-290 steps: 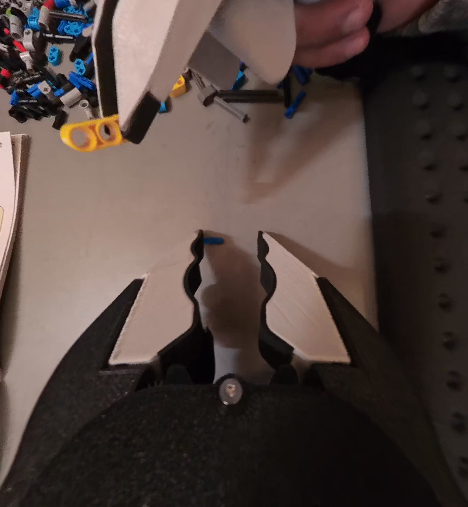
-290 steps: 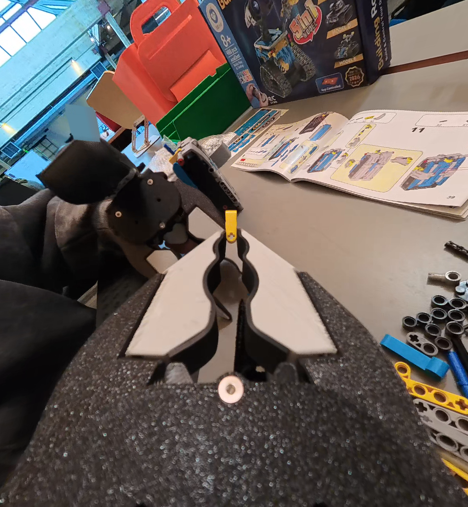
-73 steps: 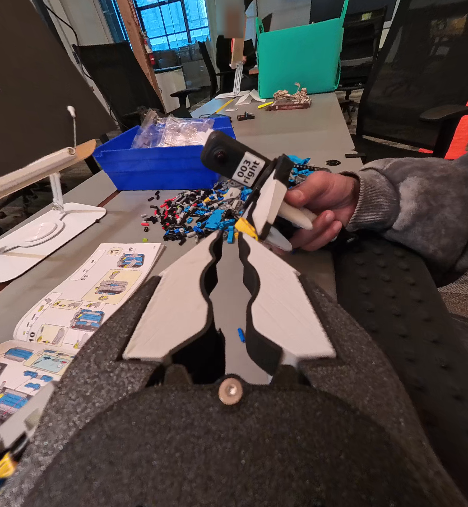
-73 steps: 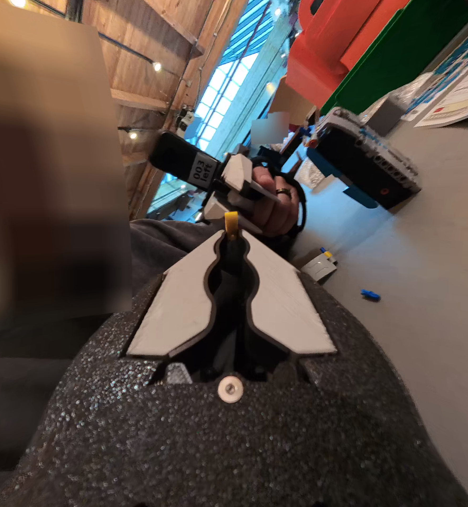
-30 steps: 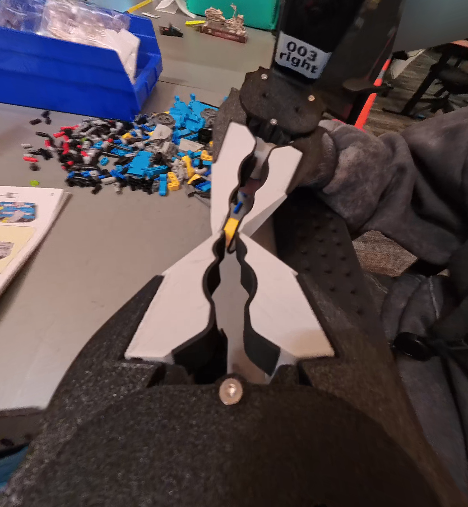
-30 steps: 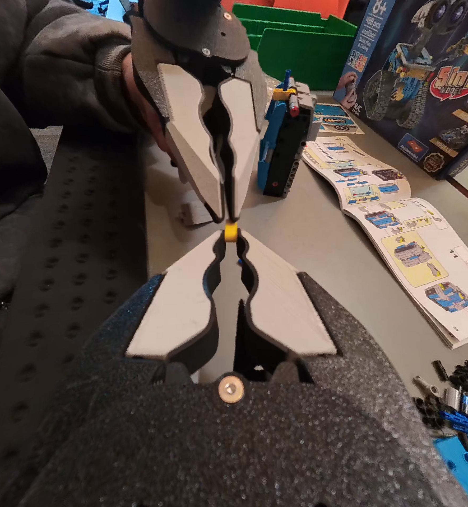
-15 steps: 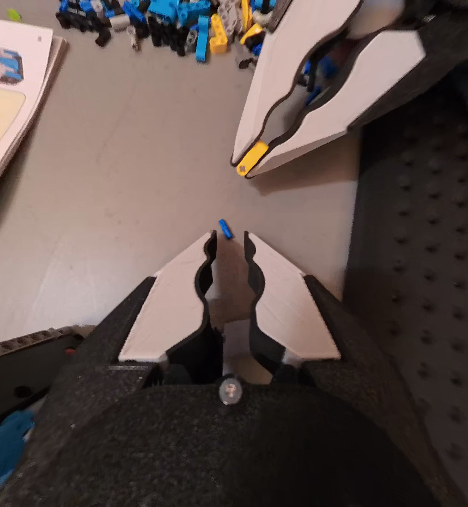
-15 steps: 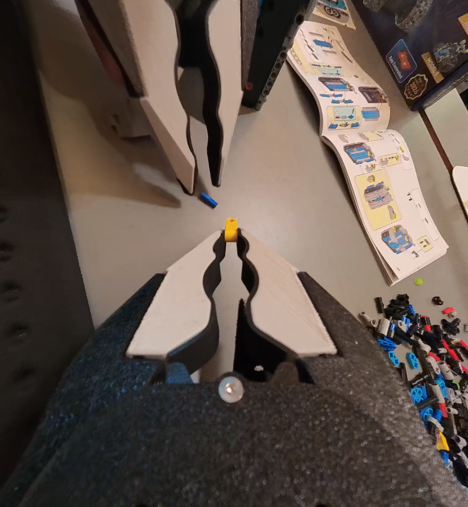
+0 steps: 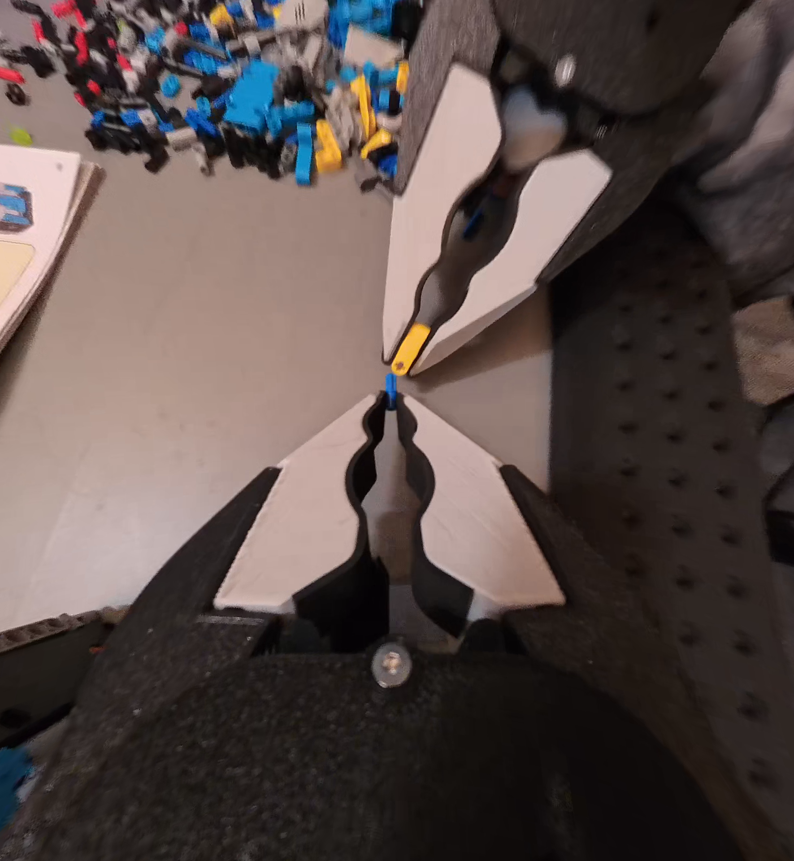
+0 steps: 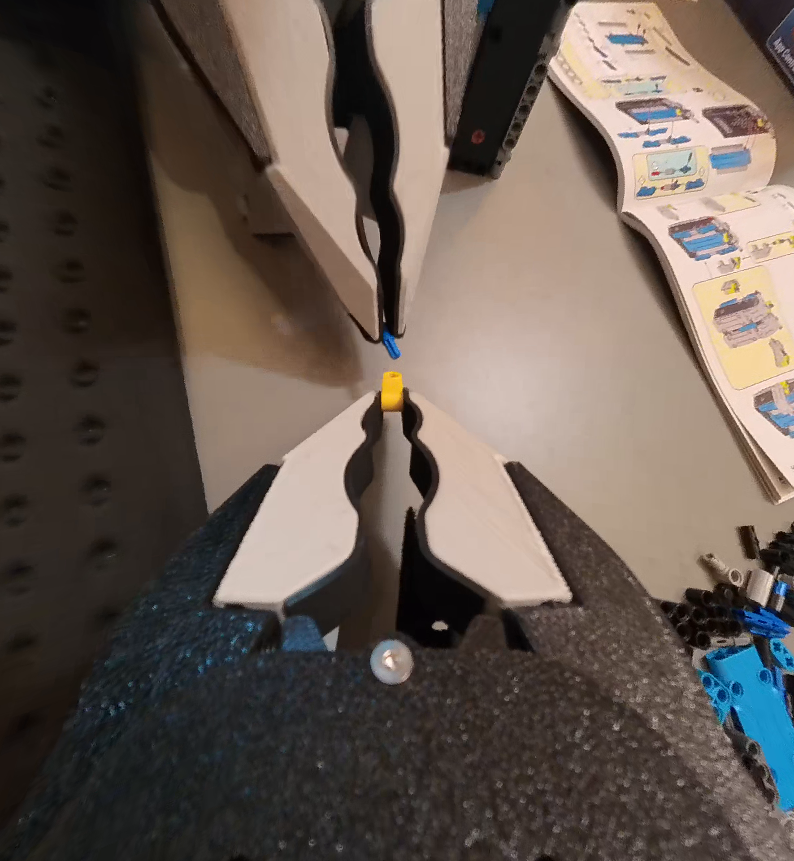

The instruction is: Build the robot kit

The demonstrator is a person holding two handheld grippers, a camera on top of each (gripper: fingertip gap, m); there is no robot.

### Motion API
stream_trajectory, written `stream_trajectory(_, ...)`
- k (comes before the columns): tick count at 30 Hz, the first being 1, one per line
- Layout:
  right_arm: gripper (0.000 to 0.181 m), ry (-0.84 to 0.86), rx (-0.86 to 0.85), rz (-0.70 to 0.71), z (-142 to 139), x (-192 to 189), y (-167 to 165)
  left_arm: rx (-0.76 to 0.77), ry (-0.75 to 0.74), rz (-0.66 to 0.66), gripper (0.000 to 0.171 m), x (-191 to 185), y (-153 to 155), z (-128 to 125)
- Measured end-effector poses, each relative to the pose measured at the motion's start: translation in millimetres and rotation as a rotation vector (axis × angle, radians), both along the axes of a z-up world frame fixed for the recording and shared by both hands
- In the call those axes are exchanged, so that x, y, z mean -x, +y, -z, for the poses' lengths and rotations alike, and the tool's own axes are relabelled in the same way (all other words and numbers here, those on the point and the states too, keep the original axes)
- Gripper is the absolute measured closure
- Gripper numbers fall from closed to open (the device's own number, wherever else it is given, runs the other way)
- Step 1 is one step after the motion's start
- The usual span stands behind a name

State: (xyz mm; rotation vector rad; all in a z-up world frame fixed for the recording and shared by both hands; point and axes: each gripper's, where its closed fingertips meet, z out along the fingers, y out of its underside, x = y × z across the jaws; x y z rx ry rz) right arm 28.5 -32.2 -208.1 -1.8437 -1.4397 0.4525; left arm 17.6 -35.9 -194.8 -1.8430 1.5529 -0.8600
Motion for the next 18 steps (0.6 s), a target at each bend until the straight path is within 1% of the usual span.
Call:
stream_trajectory(2, 0.174, 0.0, -0.007, 0.0, 0, 0, 0, 0.058, -0.065, -0.019, 0.168, -3, -1, -13)
stream_trajectory(3, 0.174, -0.012, -0.013, 0.0, 1, 0, 0, 0.077, -0.064, -0.015, 0.168, -3, -3, -12)
stream_trajectory(5, 0.175, -0.023, -0.025, -0.02, 2, 2, -2, 0.043, -0.027, -0.04, 0.168, 0, 3, -5)
stream_trajectory(7, 0.174, -0.022, -0.049, -0.026, 0, 4, -3, 0.041, -0.008, -0.007, 0.168, -1, -2, 0)
stream_trajectory(9, 0.174, -0.021, -0.048, -0.021, 1, 3, -2, 0.053, -0.018, 0.014, 0.168, -5, -9, -1)
stream_trajectory(12, 0.174, -0.052, -0.033, -0.011, 7, 1, 0, 0.012, -0.001, 0.009, 0.168, -5, -9, 0)
stream_trajectory(14, 0.174, -0.039, -0.044, -0.031, 4, 4, -3, 0.015, 0.023, -0.007, 0.168, -4, -8, 6)
stream_trajectory(18, 0.174, -0.055, -0.052, -0.029, 6, 3, -2, 0.017, 0.038, 0.002, 0.168, -4, -9, 9)
